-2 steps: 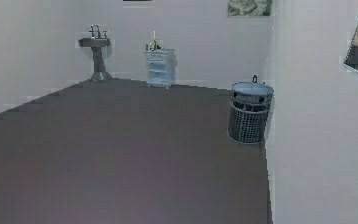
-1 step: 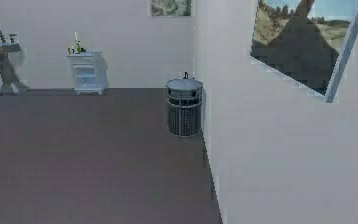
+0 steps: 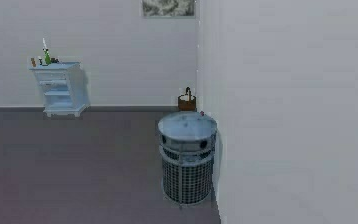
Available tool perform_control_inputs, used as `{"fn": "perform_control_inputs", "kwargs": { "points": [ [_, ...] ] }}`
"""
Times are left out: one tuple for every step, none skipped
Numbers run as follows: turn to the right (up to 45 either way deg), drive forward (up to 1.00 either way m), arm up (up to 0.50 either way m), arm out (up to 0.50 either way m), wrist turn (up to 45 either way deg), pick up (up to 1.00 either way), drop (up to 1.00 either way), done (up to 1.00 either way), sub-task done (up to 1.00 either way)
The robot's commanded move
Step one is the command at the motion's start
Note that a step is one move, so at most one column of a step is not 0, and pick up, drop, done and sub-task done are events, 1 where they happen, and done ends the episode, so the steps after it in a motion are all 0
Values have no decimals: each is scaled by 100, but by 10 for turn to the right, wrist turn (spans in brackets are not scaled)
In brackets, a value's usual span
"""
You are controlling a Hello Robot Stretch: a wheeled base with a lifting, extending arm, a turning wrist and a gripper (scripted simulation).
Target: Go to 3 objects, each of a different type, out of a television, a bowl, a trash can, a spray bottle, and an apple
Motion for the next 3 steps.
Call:
{"fn": "perform_control_inputs", "kwargs": {
  "points": [
    [0,40,0,0,0,0,0,0,0],
    [0,0,0,0,0,0,0,0,100],
    [-450,0,0,0,0,0,0,0,0]
  ]
}}
